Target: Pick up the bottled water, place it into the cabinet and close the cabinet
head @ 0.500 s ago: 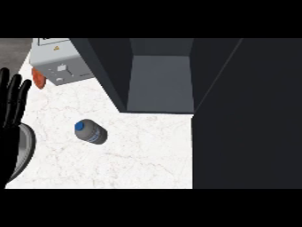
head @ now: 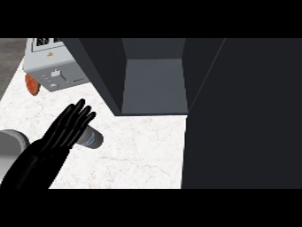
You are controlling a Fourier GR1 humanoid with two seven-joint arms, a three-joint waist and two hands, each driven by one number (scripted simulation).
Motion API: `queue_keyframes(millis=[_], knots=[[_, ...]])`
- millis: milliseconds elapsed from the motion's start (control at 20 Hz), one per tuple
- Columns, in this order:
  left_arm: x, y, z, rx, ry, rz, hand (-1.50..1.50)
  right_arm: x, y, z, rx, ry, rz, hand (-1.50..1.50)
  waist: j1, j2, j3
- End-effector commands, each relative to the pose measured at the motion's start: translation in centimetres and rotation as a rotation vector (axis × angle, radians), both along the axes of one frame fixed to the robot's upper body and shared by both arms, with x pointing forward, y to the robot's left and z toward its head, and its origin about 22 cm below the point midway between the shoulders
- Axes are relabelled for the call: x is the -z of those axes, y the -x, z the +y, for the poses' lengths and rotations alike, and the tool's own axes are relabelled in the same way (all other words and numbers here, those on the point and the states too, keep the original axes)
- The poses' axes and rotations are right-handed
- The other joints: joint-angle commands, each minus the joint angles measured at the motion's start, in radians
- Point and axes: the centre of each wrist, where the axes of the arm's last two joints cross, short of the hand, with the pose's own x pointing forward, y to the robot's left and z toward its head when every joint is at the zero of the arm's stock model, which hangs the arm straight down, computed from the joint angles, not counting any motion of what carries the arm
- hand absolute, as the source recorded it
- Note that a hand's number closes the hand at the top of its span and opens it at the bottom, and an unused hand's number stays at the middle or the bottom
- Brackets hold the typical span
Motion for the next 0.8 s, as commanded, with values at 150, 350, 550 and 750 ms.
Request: queue_keyframes(millis=[150, 350, 550, 750], knots=[[0.0, 2.5, 4.5, 0.138, 0.057, 0.240, -1.50, 0.7, 3.5, 0.0, -0.063, -0.159, 0.149, -1.50, 0.015, -0.009, -0.001], [-0.4, 3.0, 6.1, 0.130, 0.053, 0.241, -1.50, 0.4, 5.1, 0.1, -0.057, -0.134, 0.130, -1.50, 0.017, -0.008, -0.001], [1.7, 1.9, 7.3, 0.117, 0.066, 0.249, -1.50, 2.4, 5.1, 0.2, -0.069, -0.142, 0.136, -1.50, 0.015, -0.007, -0.001], [0.7, 4.3, 8.5, 0.125, 0.060, 0.253, -1.50, 1.8, 5.5, -0.5, -0.069, -0.142, 0.150, -1.50, 0.020, -0.007, 0.000]])
